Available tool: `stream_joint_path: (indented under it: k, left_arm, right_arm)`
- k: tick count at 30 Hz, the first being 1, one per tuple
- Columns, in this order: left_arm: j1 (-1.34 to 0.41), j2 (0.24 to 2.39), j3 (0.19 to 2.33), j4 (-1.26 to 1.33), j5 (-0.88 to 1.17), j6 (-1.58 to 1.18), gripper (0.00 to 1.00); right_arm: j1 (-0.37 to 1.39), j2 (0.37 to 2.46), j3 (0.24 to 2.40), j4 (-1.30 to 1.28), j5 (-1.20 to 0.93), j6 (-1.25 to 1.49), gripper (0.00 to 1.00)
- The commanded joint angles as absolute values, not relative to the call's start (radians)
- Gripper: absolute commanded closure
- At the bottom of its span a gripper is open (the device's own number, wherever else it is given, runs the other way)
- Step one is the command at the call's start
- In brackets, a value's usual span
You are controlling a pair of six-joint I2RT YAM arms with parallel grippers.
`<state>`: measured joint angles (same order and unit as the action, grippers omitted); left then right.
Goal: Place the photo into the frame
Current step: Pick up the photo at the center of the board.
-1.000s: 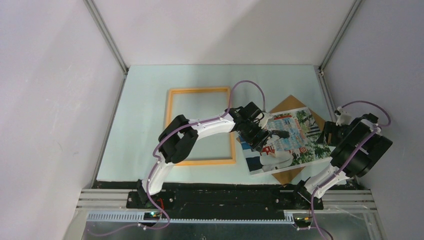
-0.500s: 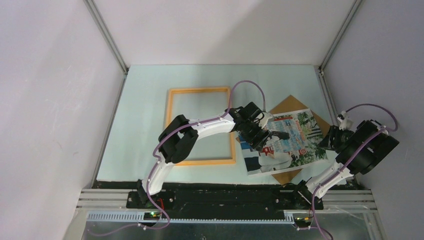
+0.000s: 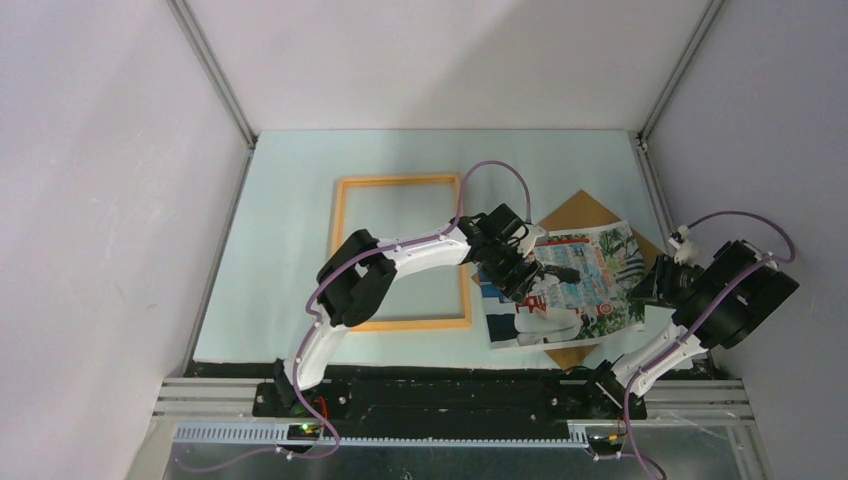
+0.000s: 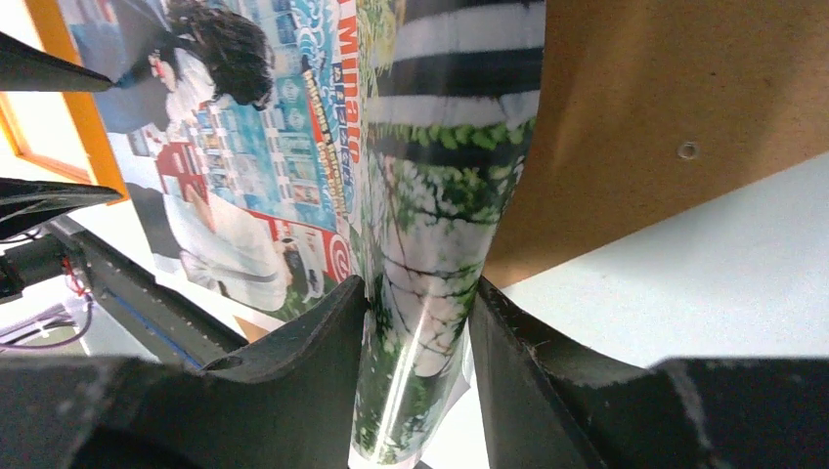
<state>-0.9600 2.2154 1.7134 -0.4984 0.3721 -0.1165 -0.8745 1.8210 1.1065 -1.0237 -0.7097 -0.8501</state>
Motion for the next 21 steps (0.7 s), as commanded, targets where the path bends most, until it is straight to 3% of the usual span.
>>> stream_joint_path:
  k: [1,14,21]
  left_arm:
    - [-0.968,2.244,1.678,-0.527,0.357,-0.126,0.11]
    - [-0.968,2.216,1.674,-0.527,0.353,-0.111,0.11]
    - [-0.968,2.208,1.670,-0.528,0.354,-0.104,0.11]
  right_arm:
    - [-0.864,1.822,1.131,-1.103,-0.803,-0.852,0.53]
    - [-0.744,1.740,1.131,-1.000,-0.798,-0.729,0.61]
    - [-0.675,1.683,1.131,-0.994,-0.827,-0.738,0.56]
